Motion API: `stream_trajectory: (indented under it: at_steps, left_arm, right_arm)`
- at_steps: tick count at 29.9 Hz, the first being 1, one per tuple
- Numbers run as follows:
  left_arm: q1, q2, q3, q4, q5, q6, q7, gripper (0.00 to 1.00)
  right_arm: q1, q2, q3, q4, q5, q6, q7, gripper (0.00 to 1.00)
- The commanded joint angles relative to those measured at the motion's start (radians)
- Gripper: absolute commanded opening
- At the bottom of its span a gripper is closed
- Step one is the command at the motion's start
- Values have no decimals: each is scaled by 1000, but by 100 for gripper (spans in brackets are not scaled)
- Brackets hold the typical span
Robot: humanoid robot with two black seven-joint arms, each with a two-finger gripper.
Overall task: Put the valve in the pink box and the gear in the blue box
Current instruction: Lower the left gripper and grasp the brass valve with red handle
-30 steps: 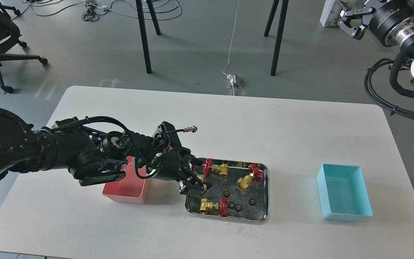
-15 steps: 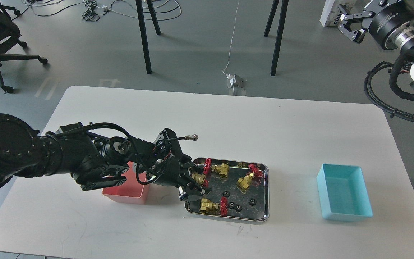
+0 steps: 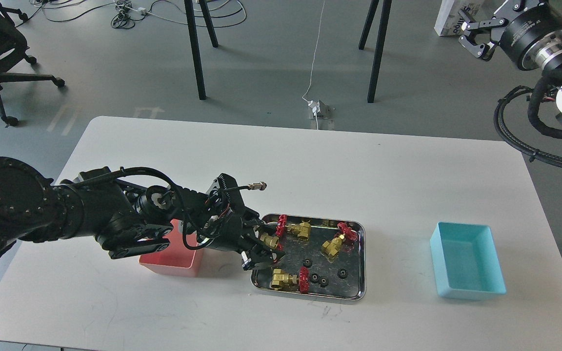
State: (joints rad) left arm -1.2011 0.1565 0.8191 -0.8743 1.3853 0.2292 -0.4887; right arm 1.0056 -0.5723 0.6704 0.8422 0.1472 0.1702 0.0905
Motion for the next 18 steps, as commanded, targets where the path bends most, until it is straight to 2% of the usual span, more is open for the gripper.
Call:
stream_trajectory:
  at_steps: [1,18]
  left_arm:
    - [0,0,0,0,0,13,0,50]
    - [-1,8,-3,0,0,32,0,33]
  right_arm:
    - [-2,0,0,-2,0,0,0,100]
    - [-4,0,0,-2,-1,-1,0,100]
